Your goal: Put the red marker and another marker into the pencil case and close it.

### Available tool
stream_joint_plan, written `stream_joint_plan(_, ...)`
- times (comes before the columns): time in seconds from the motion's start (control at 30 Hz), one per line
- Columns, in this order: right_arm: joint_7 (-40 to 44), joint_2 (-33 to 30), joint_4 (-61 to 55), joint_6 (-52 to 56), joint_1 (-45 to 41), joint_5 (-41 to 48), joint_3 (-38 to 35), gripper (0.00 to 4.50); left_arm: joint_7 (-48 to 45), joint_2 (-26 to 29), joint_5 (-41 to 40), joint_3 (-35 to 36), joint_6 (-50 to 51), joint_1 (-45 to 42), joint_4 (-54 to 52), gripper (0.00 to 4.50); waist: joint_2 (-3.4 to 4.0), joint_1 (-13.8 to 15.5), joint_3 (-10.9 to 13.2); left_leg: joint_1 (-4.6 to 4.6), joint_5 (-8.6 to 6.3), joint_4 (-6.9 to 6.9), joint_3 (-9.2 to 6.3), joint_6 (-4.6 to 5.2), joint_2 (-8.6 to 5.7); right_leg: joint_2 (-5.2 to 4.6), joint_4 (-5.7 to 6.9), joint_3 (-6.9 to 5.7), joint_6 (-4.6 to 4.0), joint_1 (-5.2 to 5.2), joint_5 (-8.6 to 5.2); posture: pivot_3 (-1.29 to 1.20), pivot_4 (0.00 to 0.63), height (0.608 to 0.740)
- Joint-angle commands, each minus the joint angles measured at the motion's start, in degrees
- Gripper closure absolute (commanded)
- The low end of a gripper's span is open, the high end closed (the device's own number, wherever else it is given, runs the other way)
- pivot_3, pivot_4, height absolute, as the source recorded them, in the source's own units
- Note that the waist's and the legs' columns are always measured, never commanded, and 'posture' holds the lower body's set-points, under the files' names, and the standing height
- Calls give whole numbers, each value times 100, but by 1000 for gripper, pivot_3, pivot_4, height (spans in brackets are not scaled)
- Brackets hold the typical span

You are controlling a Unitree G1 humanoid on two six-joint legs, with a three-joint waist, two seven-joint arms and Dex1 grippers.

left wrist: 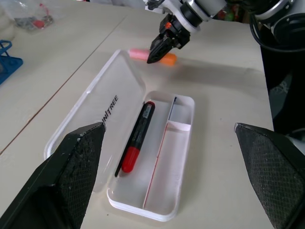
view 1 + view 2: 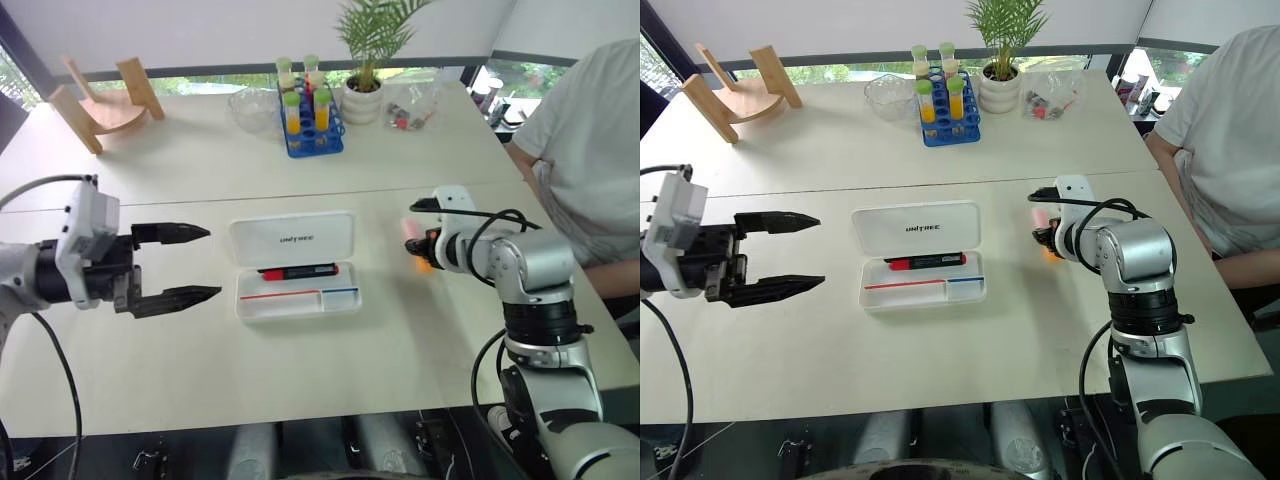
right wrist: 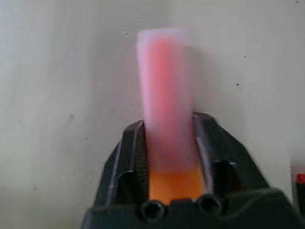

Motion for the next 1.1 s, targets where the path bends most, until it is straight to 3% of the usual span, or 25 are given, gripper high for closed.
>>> stream_joint_plan(0.03, 208, -74, 90, 24, 21, 0, 182, 3678, -6, 54, -22, 39, -158, -101, 46, 0, 0, 1, 0, 0, 0, 0, 1, 0, 0, 0, 0, 0, 0, 0, 0, 0, 150, 740)
stream_joint_plan(0.1, 623, -528, -103, -240, 0, 53, 418, 3678, -24, 66, -17, 17, -188, -124, 112, 0, 3, 9, 1, 0, 0, 0, 2, 0, -1, -1, 0, 1, 0, 0, 0, 0, 150, 740)
stream_joint_plan(0.2, 1906, -1789, -788, -1122, 161, 188, 1009, 3678, -80, 94, 13, -23, -252, -135, 223, 0, 16, 59, 10, -7, 0, -2, 2, 0, -4, -6, -2, -1, 1, -5, -1, 0, 150, 740)
stream_joint_plan(0.3, 3623, -2936, -1741, -2404, 588, 546, 1034, 3678, -153, 152, 61, -83, -317, -210, 382, 0, 26, 60, 18, -17, -6, -2, 2, 10, -5, -8, -10, -2, 6, -9, -5, 0, 150, 740)
stream_joint_plan(0.4, 4795, -3392, -2267, -3376, 881, 886, 874, 3678, -231, 224, 120, -163, -384, -338, 543, 0, 25, -6, 20, -14, -10, -3, 3, 18, 1, -2, -14, -2, 8, -8, -6, 0, 150, 740)
stream_joint_plan(0.5, 5410, -3231, -2335, -4177, 845, 951, 977, 3678, -285, 282, 117, -216, -389, -429, 602, 0, 25, -67, 21, -4, -11, -2, 8, 19, 9, 3, -13, -1, 4, -4, -4, 0, 150, 740)
stream_joint_plan(0.6, 5519, -2720, -2059, -4624, 460, 627, 1468, 3678, -339, 331, 53, -233, -315, -450, 504, 0, 24, -96, 21, -3, -10, 8, 11, 18, 9, 1, -12, -1, 5, 1, -3, 0, 150, 740)
stream_joint_plan(0.8, 5539, -1532, -1319, -4891, -259, -45, 2555, 3678, -464, 482, -189, -188, -87, -376, 119, 0, 22, -80, 21, -6, -9, 9, 5, 15, 7, 0, -4, -2, 4, 0, -3, 0, 150, 740)
stream_joint_plan(1.1, 5308, -201, -546, -4805, -738, -830, 3460, 3678, -363, 541, -272, -66, 25, -320, -1, 0, 24, -44, 22, -7, -7, 7, 2, 11, 6, 0, 4, -3, 0, -7, -3, 0, 150, 740)
